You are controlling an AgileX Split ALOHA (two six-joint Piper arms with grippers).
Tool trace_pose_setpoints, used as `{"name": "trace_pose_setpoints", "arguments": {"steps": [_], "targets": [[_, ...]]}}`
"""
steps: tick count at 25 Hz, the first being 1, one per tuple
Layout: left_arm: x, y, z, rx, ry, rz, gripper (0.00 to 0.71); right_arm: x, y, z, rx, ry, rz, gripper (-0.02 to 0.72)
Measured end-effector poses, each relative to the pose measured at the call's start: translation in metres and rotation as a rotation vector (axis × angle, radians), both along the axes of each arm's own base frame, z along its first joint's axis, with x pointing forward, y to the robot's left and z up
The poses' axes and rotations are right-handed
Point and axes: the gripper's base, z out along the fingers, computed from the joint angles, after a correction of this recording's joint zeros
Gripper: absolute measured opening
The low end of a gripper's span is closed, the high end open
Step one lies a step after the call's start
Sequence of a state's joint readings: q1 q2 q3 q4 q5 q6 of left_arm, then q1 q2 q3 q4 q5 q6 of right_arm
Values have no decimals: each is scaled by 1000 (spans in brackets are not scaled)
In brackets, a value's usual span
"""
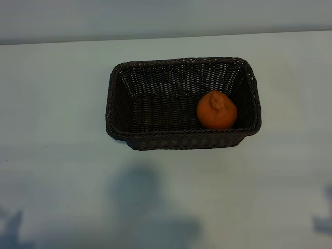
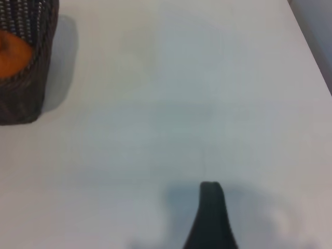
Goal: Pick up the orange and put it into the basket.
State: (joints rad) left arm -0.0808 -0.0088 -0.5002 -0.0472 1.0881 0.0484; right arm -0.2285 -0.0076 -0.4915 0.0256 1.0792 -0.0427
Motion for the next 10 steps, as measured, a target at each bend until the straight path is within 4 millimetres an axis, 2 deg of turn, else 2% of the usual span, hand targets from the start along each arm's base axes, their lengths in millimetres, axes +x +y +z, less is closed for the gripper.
{"name": "trace_pose_setpoints", "arguments": {"steps": [10], "targets": [[0, 0, 0, 0, 0, 0, 593, 1, 0, 0, 2, -5, 1, 527]]}}
